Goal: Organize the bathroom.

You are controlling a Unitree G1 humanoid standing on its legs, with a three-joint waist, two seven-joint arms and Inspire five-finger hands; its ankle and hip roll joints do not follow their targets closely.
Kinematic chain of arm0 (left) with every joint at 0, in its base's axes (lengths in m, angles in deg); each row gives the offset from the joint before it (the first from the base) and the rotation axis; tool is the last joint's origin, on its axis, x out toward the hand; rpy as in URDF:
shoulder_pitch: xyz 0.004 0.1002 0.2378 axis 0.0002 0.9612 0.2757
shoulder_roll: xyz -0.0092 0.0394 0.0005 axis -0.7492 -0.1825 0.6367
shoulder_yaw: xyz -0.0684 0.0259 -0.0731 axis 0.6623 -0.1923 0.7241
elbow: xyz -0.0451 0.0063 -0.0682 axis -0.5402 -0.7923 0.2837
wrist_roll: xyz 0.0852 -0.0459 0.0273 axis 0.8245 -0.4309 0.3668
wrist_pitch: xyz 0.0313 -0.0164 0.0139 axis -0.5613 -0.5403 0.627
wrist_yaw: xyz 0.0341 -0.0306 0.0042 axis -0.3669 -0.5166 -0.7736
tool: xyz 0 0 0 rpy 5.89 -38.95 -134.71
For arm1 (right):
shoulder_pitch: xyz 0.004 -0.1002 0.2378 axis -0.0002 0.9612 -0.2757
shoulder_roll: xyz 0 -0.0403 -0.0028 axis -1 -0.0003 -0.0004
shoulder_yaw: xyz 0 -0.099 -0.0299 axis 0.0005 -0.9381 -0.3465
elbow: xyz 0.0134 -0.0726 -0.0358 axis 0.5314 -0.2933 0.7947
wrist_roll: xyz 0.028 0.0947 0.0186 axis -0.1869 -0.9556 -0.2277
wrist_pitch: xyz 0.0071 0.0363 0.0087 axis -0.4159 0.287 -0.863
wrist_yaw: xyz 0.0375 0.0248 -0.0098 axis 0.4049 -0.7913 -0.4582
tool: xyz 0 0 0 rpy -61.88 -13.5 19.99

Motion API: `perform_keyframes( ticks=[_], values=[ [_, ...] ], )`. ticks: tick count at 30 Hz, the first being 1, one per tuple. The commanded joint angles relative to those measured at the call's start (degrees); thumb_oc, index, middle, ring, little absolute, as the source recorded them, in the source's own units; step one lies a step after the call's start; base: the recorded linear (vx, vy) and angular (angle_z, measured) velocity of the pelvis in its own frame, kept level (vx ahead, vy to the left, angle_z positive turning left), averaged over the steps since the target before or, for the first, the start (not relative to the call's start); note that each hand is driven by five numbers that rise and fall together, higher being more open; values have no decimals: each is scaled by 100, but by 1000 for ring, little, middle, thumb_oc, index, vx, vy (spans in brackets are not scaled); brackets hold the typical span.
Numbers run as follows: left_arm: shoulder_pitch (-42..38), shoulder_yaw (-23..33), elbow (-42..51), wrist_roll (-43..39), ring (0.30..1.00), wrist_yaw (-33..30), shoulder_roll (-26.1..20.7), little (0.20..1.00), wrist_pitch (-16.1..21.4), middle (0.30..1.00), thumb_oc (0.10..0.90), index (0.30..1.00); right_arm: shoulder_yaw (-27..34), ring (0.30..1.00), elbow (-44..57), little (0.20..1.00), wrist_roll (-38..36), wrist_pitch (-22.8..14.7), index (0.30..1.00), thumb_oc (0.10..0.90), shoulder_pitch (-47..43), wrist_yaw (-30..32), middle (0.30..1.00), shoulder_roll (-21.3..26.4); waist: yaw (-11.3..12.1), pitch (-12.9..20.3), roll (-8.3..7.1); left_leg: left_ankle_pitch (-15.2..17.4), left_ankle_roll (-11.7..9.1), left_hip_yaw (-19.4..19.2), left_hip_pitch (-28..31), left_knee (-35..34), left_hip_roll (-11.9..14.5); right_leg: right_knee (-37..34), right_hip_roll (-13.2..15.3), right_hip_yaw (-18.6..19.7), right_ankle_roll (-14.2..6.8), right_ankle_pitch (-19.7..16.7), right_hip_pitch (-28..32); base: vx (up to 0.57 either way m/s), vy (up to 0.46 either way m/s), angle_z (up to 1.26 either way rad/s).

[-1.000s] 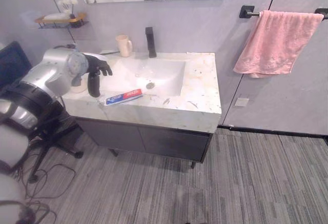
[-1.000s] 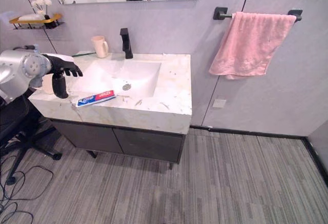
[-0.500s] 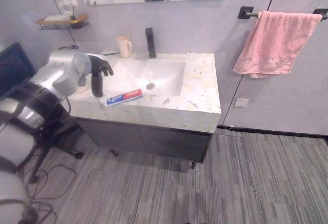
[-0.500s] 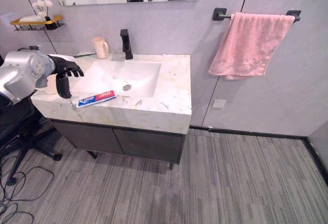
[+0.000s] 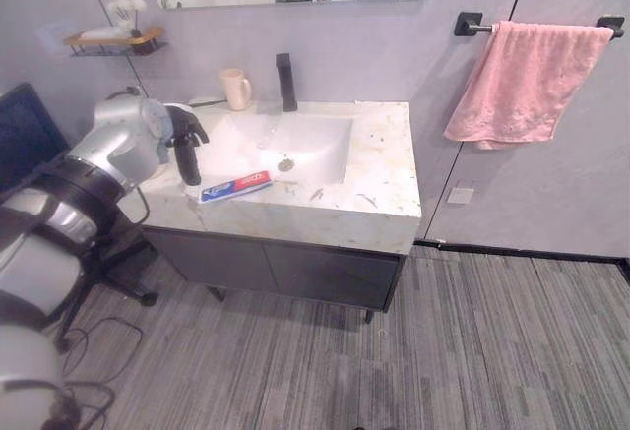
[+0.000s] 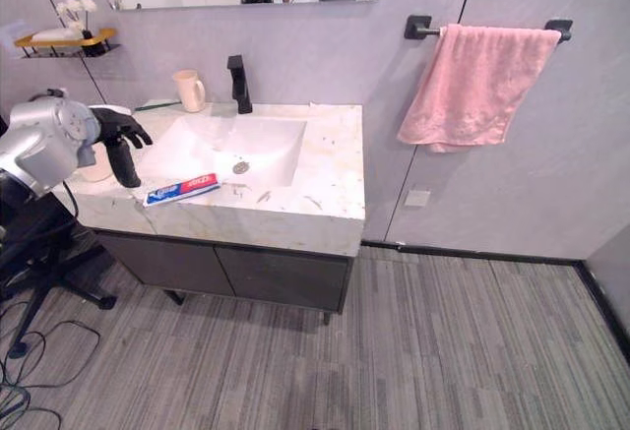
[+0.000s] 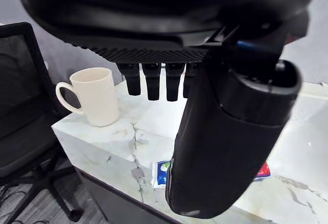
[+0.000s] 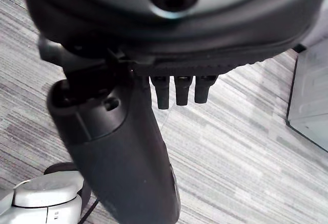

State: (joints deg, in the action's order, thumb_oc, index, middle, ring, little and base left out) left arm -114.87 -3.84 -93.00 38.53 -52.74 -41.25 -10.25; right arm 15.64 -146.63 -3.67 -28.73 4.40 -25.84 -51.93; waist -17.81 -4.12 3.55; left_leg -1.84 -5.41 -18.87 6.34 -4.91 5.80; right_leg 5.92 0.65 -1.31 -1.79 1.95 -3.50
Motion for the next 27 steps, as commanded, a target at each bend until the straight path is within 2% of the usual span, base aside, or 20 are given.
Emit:
perform_keyframes(
  ticks=[1, 4, 9, 12, 13, 14, 15, 16, 17, 18, 19, 20, 21, 23, 25, 26, 27],
  values=[
    [-266, 841, -417, 611, 900, -326, -395, 900, -96, 900, 800, 900, -243, 900, -182, 900, 44, 117, 900, 800, 274, 123, 900, 457, -107, 154, -47, 227, 131, 266, -283, 436, 210, -200, 47, -111, -528, -64, 157, 0, 0, 0],
    [-266, 844, -435, 755, 900, -225, -411, 900, -58, 900, 800, 900, -251, 900, -152, 900, 104, 112, 900, 800, 314, 95, 900, 449, -107, 143, -54, 231, 127, 280, -312, 487, 223, -170, 38, -107, -516, -46, 155, 11, -9, 0],
    [-252, 900, -453, 785, 900, -435, -474, 900, 16, 900, 800, 900, -311, 900, -91, 900, 192, 103, 900, 800, 350, 59, 900, 439, -116, 112, -93, 332, 134, 278, -383, 774, 247, -53, 57, -93, -480, -1, 114, 17, -38, 0],
    [-301, 940, -513, 587, 900, -741, -483, 900, 76, 900, 800, 900, -357, 900, -49, 900, 135, 116, 900, 800, 352, 98, 900, 470, -125, 57, -173, 460, 116, 346, -559, 1585, 313, 49, 63, -26, -432, 71, 160, 60, -55, -2],
    [-339, 939, -505, 514, 900, -817, -482, 900, 95, 900, 800, 900, -333, 900, -44, 900, 128, 122, 900, 800, 351, 102, 900, 491, -135, 26, -204, 521, 154, 332, -660, 1871, 335, 76, 58, -40, -406, 70, 168, 95, -45, 3],
    [-426, 906, -469, 395, 900, -887, -498, 900, 86, 900, 800, 900, -283, 900, -42, 900, 92, 110, 900, 800, 367, 135, 900, 541, -148, -14, -235, 585, 226, 350, -784, 2083, 242, 101, 22, -7, -380, 62, 181, 37, -37, 11],
    [-460, 891, -429, 365, 900, -937, -510, 900, 67, 900, 800, 900, -239, 900, -51, 900, 69, 96, 900, 800, 369, 152, 900, 572, -131, -27, -251, 776, 330, 422, -833, 1999, 50, 83, 9, 28, -402, 40, 194, -22, -11, 18],
    [-511, 845, -373, 318, 900, -961, -539, 900, -10, 900, 800, 900, -216, 900, -55, 900, 102, 91, 900, 800, 343, 140, 900, 602, -93, -52, -252, 701, 449, 412, -912, 1721, -220, 79, -32, 49, -415, -62, 116, -33, 19, 13],
    [-526, 831, -362, 300, 900, -969, -542, 900, -23, 900, 800, 900, -209, 900, -55, 900, 112, 95, 900, 800, 337, 134, 900, 607, -83, -60, -250, 697, 465, 423, -900, 1647, -276, 84, -38, 59, -428, -57, 116, -9, 50, 3],
    [-504, 822, -337, 268, 900, -1053, -591, 900, -76, 900, 800, 900, -132, 900, -108, 900, 247, 47, 900, 800, 292, 102, 900, 640, -29, -138, -156, 490, 445, 427, -920, 1104, -633, 86, -178, 126, -522, -60, 111, 69, 61, -21],
    [-458, 832, -333, 255, 900, -1138, -626, 900, -99, 900, 800, 900, -112, 900, -114, 900, 348, 25, 900, 800, 281, 82, 900, 659, 6, -176, -132, 391, 435, 404, -970, 960, -727, 80, -223, 165, -553, -60, 129, 84, 56, -53],
    [-402, 824, -396, 192, 900, -1316, -686, 900, -109, 900, 800, 900, -132, 900, -86, 900, 537, -11, 900, 800, 271, 36, 900, 681, 110, -225, -157, 307, 440, 599, -1155, 952, -771, 125, -233, 220, -551, -5, 160, 54, 15, -92],
    [-339, 863, -506, 190, 900, -1410, -734, 900, 42, 900, 800, 900, -182, 900, -83, 900, 576, -38, 900, 800, 237, 29, 900, 656, 183, -235, -175, 354, 523, 752, -1173, 959, -817, 165, -226, 278, -530, 83, 174, 48, 9, -86],
    [-242, 1001, -615, 365, 900, -1483, -788, 900, 260, 900, 800, 900, -291, 900, -93, 900, 467, -184, 900, 800, 174, 118, 900, 565, 324, -225, -130, 286, 622, 986, -1058, 613, -882, 538, -196, 369, -603, 107, 95, 19, 7, -54],
    [-278, 944, -684, 205, 900, -1665, -870, 900, 269, 900, 800, 900, -398, 900, 37, 900, 484, -124, 900, 800, 132, 80, 900, 542, 318, -280, -72, 259, 650, 988, -905, 412, -841, 1326, -79, 381, -725, -222, -343, 6, -19, -38],
    [-381, 869, -890, -6, 900, -1782, -821, 900, 374, 900, 800, 900, -415, 900, 143, 900, 457, -52, 900, 800, 136, 90, 900, 526, 199, -355, 31, 295, 635, 921, -735, 348, -757, 1333, 74, 524, -766, -570, -794, 82, -56, -32],
    [-443, 781, -903, -28, 900, -1832, -776, 900, 372, 900, 800, 900, -451, 900, 145, 900, 455, -44, 900, 800, 171, 117, 900, 493, 136, -374, 81, 286, 626, 932, -638, 255, -775, 934, 111, 603, -760, -620, -915, 98, -52, -30]
  ],
)
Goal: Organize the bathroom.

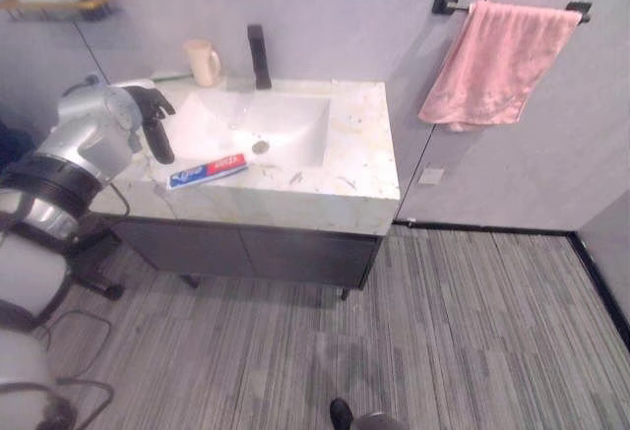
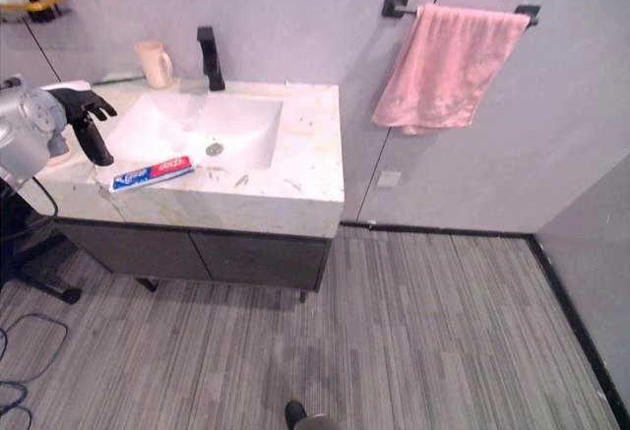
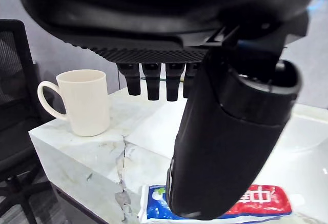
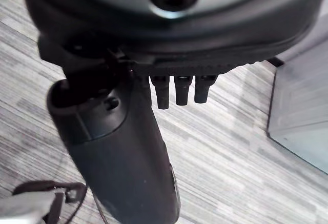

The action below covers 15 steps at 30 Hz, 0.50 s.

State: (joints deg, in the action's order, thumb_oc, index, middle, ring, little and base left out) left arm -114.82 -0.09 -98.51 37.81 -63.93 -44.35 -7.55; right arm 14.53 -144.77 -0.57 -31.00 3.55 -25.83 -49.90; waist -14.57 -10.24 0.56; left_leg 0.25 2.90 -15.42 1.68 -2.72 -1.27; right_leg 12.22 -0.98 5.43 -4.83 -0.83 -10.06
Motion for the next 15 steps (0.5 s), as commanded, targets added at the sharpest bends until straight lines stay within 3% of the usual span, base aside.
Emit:
perform_keyframes(
  ticks=[1, 2, 3, 4, 6, 8, 15],
  values=[
    [-464, 384, -356, 42, 900, -718, -459, 900, 100, 900, 800, 900, -345, 900, -43, 900, 137, 183, 900, 800, 261, 125, 900, 279, -202, 231, 386, 76, -205, 601, -151, 18, -66, 238, 273, -79, -458, -357, -239, 98, -54, -15],
    [-502, 258, -255, -97, 900, -780, -458, 900, 136, 900, 800, 900, -429, 900, -68, 900, -117, 199, 900, 800, 326, 270, 900, 216, -273, 154, 341, 329, -144, 551, -175, 398, -74, 398, 263, 42, -445, -361, -364, 140, -151, 6],
    [-454, 377, -14, -130, 900, -682, -423, 900, 67, 900, 800, 900, -458, 900, -89, 900, -244, 204, 900, 800, 367, 249, 900, 178, -203, 190, 218, 301, -90, 614, -209, 409, -125, -161, 268, 5, -467, -118, 36, 159, -221, 21],
    [-466, 362, 157, -5, 900, -580, -417, 900, 54, 900, 800, 900, -474, 900, -74, 900, -328, 130, 900, 800, 381, 243, 900, 181, -181, 207, 164, 261, -103, 676, -247, 481, -109, -343, 303, -23, -500, -222, 198, 130, -197, 19],
    [-612, 233, 240, -14, 900, -431, -419, 900, 27, 900, 800, 900, -471, 900, -64, 900, -300, 108, 900, 800, 339, 228, 900, 177, -204, 198, 133, 197, -142, 662, -238, 454, -55, -294, 310, -78, -551, -318, 204, 50, -115, 31],
    [-901, 34, 188, -38, 900, -375, -353, 900, 50, 900, 800, 900, -430, 900, -114, 900, -286, 103, 900, 800, 203, 210, 900, 211, -195, 262, 144, 142, -159, 669, -170, 241, -2, -434, 204, -133, -482, -177, 237, 58, -89, 24],
    [-1055, -26, 199, -308, 900, -509, -403, 900, 126, 900, 800, 900, -379, 900, -76, 900, -144, 262, 900, 800, 175, 284, 900, 168, -149, 458, 159, 158, -146, 645, -67, 34, -28, -689, 161, -198, -469, -100, 430, 54, -22, 0]
  ],
)
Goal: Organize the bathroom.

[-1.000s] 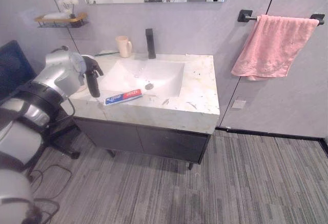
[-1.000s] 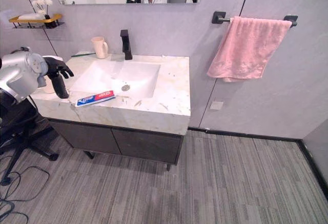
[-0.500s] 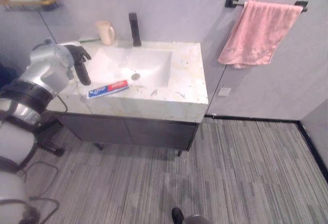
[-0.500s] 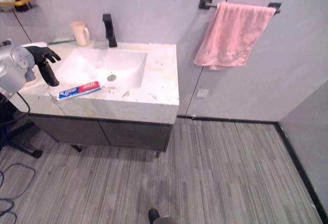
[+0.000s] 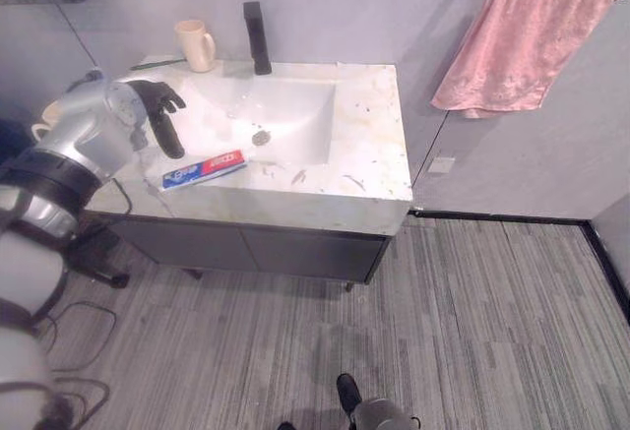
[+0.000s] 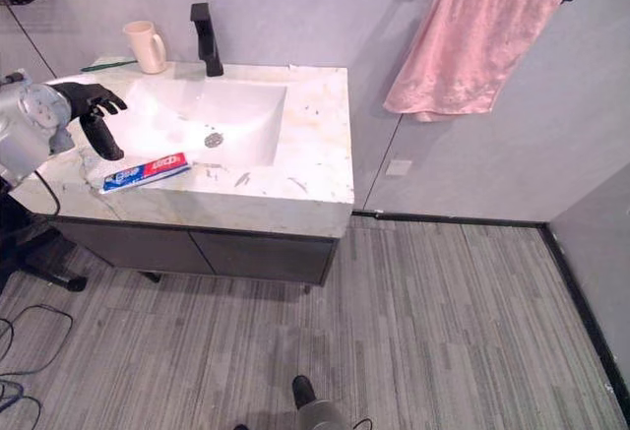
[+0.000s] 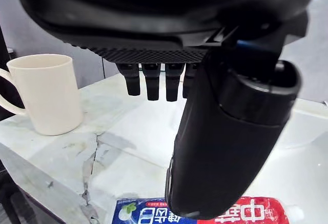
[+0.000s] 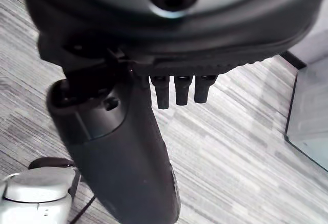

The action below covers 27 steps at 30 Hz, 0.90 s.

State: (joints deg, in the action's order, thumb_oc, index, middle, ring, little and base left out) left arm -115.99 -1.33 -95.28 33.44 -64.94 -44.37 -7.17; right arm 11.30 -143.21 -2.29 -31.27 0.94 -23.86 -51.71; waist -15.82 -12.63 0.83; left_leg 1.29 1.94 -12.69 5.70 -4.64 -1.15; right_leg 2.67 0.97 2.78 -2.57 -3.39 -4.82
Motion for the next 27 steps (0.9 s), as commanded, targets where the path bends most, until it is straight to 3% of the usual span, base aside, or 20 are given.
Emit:
perform_keyframes(
  ticks=[1, 13, 27],
  values=[
    [-920, 112, -72, 166, 900, -368, -415, 900, 58, 900, 800, 900, -36, 900, -253, 900, 41, 304, 900, 800, 461, 91, 900, 332, -16, 727, 131, 70, -45, 354, -442, 212, -39, 238, -29, 61, -703, 157, -61, 43, 1, 4],
    [-334, 554, 191, 195, 900, 198, -330, 900, -460, 900, 800, 900, 80, 900, -378, 900, 97, 444, 900, 800, 561, 135, 900, 208, -8, 925, 66, 179, -24, 181, -227, 137, -24, 40, 6, 62, -764, 135, 155, 9, 7, 0],
    [747, 978, 257, 387, 900, 732, 98, 900, -570, 900, 800, 900, 208, 900, -394, 900, 320, 531, 900, 800, 581, 142, 900, 165, -30, 1019, 96, 249, 23, -9, -88, 94, -35, -22, 52, 51, -819, 100, 221, 1, 17, -5]
  ],
)
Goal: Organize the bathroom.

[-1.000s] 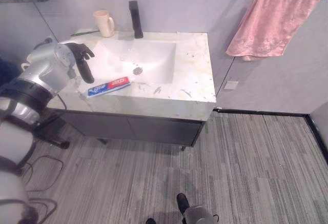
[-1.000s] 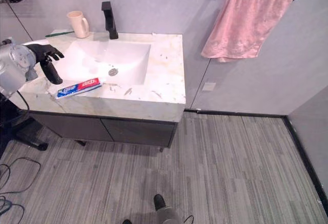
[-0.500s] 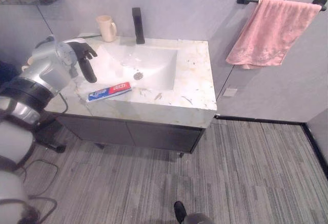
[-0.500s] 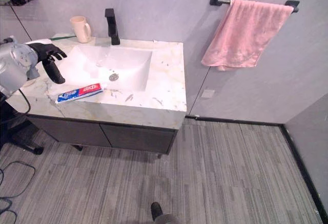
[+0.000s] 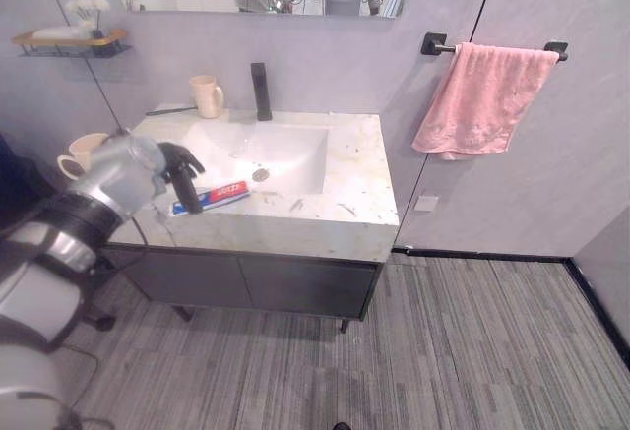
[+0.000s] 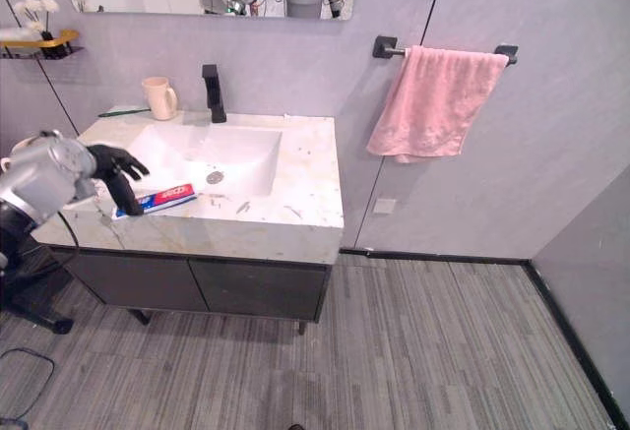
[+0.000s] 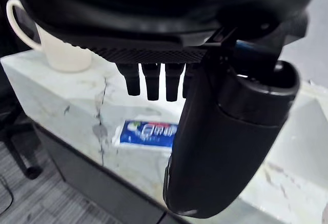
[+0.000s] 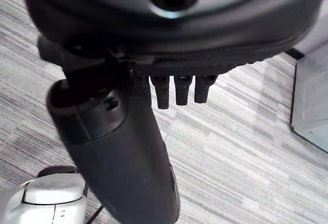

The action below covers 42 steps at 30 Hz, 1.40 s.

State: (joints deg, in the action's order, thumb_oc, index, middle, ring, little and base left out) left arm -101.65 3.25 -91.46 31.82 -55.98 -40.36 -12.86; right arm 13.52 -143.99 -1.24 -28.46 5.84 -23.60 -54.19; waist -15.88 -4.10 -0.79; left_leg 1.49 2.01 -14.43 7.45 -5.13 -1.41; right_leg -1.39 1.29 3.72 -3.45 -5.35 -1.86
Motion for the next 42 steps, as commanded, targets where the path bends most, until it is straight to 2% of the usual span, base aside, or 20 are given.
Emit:
perform_keyframes(
  ticks=[1, 11, 25, 42],
  values=[
    [-655, 532, -117, 583, 900, -183, -293, 900, 8, 900, 800, 900, -18, 900, -319, 900, 215, 240, 900, 800, 102, 128, 900, 410, -27, 167, 265, 230, 18, 168, -260, 138, -13, 380, 18, -41, -730, 300, -72, 0, 0, 0],
    [-673, 519, -122, 751, 900, -435, -226, 900, -15, 900, 800, 900, -45, 900, -331, 900, 203, 210, 900, 800, 180, 222, 900, 395, -53, 184, 300, 205, 20, 218, -228, 41, -35, 322, 9, -32, -734, 297, -45, 0, 0, 0],
    [-836, 404, -255, 881, 900, -524, -359, 900, 145, 900, 800, 900, -54, 900, -429, 900, 184, 155, 900, 800, 237, 192, 900, 417, -21, 141, 344, 196, 17, 350, -263, 13, -46, 335, -30, -35, -697, 348, -45, 2, 0, 1],
    [-964, 338, -349, 1002, 900, -617, -413, 900, 130, 900, 800, 900, -79, 900, -489, 900, 144, 106, 900, 800, 242, 183, 900, 461, -16, 36, 387, 167, 2, 403, -304, 15, -50, 364, -46, -69, -664, 389, -62, 3, -1, 0]
  ],
)
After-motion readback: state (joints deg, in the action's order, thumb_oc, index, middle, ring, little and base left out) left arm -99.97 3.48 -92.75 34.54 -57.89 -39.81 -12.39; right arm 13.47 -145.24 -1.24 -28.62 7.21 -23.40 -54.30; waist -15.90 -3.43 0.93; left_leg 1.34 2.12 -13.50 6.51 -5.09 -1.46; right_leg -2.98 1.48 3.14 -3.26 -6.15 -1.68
